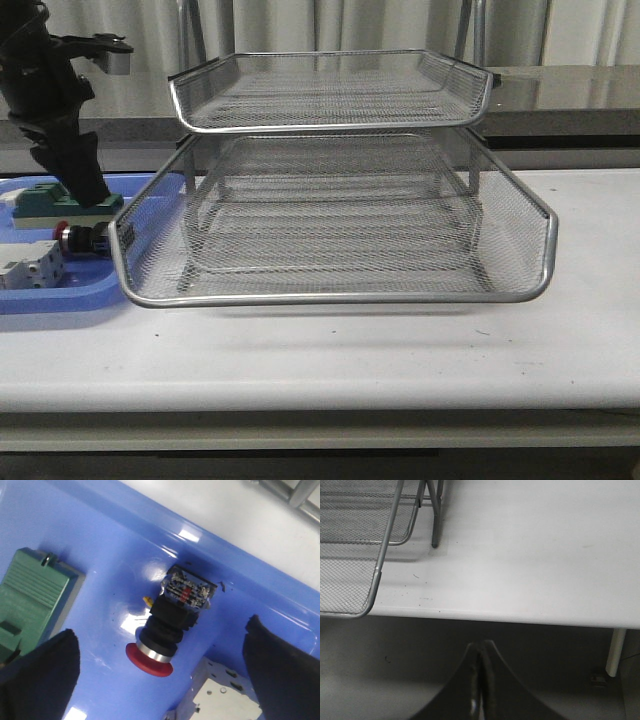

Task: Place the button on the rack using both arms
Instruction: 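Lower the left gripper onto the red push button and grasp it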

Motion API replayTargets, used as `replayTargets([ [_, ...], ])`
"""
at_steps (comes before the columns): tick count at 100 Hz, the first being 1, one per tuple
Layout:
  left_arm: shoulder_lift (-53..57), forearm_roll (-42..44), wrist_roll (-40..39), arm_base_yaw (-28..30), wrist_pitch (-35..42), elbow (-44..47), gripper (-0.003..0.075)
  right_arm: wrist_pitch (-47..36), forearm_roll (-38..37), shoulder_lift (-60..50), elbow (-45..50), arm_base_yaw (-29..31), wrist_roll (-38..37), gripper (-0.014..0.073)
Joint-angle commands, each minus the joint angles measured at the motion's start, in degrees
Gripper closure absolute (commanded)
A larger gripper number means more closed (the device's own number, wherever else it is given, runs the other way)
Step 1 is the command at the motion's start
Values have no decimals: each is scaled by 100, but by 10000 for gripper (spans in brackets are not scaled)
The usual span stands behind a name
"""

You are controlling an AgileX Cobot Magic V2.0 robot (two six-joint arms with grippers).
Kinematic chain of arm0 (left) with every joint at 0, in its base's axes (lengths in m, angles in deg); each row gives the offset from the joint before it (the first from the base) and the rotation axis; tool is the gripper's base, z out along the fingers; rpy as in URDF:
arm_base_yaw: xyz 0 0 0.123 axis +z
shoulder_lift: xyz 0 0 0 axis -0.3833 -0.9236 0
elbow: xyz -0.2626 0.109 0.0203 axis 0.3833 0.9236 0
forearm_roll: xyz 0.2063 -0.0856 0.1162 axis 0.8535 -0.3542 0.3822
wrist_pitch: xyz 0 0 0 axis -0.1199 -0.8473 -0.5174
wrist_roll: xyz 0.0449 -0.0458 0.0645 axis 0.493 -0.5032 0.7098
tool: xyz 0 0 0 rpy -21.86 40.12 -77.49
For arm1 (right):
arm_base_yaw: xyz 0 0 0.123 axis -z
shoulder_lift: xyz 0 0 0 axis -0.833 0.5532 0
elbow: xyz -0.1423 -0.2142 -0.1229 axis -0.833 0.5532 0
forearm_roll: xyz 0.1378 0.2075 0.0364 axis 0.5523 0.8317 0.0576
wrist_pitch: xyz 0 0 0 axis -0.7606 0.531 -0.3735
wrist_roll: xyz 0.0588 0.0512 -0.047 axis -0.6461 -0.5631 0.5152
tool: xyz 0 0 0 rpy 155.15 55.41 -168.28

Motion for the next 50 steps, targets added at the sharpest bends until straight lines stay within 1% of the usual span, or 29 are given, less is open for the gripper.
replayTargets([
  [1, 261, -147, 96, -23, 150, -165, 82, -332, -84, -2, -187, 45, 5, 664],
  [20, 10, -156, 301, -23, 245, -165, 82, -332, -84, -2, -187, 45, 5, 664],
  [50, -237, -243, 381, -100, 435, -165, 82, -332, -84, -2, -187, 45, 5, 664],
])
